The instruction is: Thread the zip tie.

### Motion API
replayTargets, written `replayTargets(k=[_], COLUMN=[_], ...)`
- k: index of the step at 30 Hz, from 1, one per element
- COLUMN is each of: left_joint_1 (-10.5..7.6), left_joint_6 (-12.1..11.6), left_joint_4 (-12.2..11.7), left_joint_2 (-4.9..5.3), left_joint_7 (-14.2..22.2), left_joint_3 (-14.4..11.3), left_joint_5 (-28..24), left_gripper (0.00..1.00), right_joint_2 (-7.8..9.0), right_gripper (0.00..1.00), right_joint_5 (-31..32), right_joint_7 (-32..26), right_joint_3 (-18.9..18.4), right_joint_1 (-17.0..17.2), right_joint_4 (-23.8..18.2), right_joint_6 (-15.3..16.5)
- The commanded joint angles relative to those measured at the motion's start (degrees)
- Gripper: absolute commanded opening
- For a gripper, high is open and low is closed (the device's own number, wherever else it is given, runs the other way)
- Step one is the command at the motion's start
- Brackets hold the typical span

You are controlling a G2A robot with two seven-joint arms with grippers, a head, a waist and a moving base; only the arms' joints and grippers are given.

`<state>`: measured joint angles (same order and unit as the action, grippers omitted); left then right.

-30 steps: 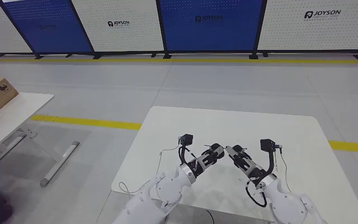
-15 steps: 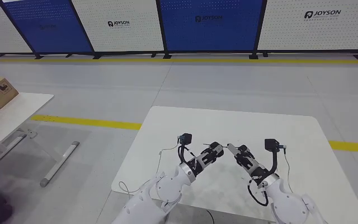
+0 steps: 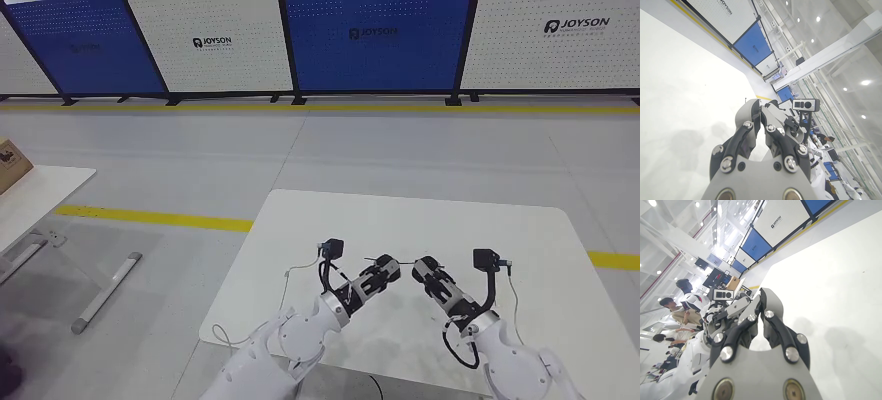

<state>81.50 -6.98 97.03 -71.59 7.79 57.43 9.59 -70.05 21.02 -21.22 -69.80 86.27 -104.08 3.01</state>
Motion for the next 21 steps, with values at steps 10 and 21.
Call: replayTargets(k=[10, 21], left_joint_1=[0.29, 0.96], left_joint_6=[-0.67, -1.02], left_joint_4=[0.51, 1.25], left_joint_2=[0.13, 0.35], left_joint_7=[0.74, 1.55], left_joint_3=[-0.21, -0.37], left_joint_5=[0.82, 1.97], left_gripper=[0.00, 0.00], right_joint_2=[0.08, 0.17], right_gripper=[0.00, 0.00], right_joint_5=[1.50, 1.81], right_joint_7=[-0.82, -1.04], right_joint_3=[0.62, 0.67], right_joint_1=[-0.04, 0.22], right_joint_4=[-0.17, -0.38], right_joint_6=[0.30, 0.89])
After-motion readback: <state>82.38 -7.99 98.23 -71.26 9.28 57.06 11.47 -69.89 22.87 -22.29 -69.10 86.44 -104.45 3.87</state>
